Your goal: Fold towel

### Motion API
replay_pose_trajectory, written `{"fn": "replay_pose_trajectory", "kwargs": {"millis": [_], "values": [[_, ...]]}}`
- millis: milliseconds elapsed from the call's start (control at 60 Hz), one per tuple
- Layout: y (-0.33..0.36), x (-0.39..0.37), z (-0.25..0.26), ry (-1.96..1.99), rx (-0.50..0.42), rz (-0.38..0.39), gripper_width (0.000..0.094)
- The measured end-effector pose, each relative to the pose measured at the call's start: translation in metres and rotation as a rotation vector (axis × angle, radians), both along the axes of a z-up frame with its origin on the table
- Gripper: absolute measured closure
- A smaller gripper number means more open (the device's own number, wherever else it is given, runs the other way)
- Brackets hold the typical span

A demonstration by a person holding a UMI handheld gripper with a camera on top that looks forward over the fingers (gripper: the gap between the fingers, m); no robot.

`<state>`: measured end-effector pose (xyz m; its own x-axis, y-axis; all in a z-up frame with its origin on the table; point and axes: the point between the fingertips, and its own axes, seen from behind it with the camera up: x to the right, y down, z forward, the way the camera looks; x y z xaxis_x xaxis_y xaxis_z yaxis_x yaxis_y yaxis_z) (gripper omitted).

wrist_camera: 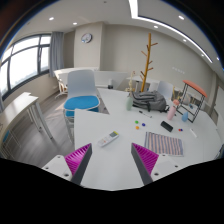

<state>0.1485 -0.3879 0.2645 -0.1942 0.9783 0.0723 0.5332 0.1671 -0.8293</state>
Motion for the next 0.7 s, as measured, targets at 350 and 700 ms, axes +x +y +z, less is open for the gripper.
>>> {"fn": "replay_pose_trajectory", "kwargs": {"millis": [350,700], "values": [[0.093,-0.086,-0.059,-0.029,0.05,-0.185,0.0083],[0.18,-0.172,-0.139,-0.054,0.094,-0.234,0.0084]]}}
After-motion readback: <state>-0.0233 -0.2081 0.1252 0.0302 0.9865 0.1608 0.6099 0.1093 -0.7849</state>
